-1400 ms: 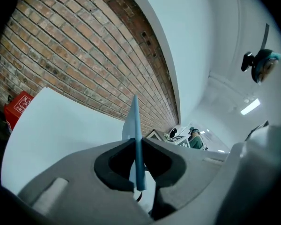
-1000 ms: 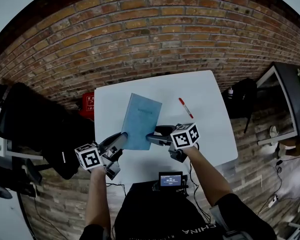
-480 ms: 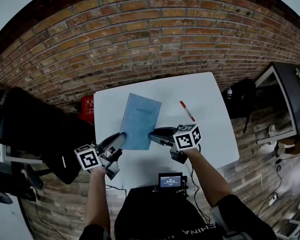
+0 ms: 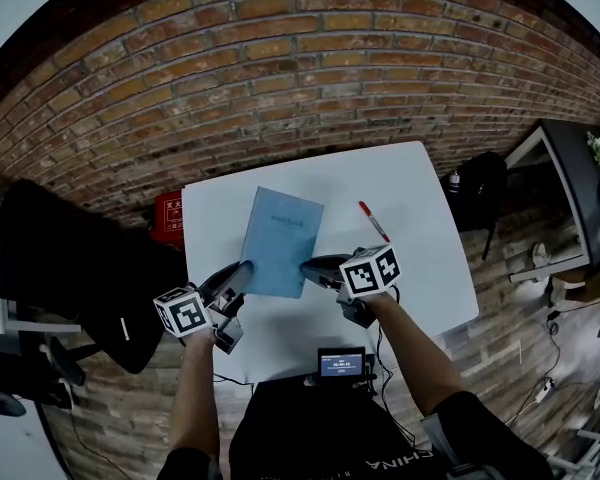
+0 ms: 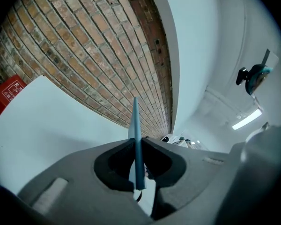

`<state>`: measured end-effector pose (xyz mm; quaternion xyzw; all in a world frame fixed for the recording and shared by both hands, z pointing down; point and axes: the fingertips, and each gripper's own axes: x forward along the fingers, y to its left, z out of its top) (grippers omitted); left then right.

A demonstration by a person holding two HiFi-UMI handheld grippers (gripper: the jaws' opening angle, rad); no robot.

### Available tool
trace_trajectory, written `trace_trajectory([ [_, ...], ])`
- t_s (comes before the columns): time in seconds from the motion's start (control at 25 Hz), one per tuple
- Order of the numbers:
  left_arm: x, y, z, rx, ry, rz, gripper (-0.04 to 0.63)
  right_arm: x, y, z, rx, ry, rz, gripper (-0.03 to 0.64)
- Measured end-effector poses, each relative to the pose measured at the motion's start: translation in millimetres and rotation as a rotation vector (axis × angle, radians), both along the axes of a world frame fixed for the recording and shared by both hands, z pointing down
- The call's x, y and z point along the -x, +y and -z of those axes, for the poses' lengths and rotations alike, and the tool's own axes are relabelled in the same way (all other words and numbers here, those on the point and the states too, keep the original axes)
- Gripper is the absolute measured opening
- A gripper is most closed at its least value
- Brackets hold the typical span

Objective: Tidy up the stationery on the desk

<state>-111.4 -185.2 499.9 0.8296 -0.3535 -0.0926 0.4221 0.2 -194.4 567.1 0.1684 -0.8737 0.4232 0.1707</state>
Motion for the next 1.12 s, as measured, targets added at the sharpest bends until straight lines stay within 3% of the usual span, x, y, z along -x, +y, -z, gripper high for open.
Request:
trace_trajectory([
  [0.52,-2,-35,-65,0.066,-0.249,0.006,0.054,-6,-26,-42,0.028,0.206,-0.093,0.061],
  [1.12,33,-56,-129,0.328,-0.337,0.134,0.061,27,-51,-77,0.092,0.293,-0.064,0.058],
])
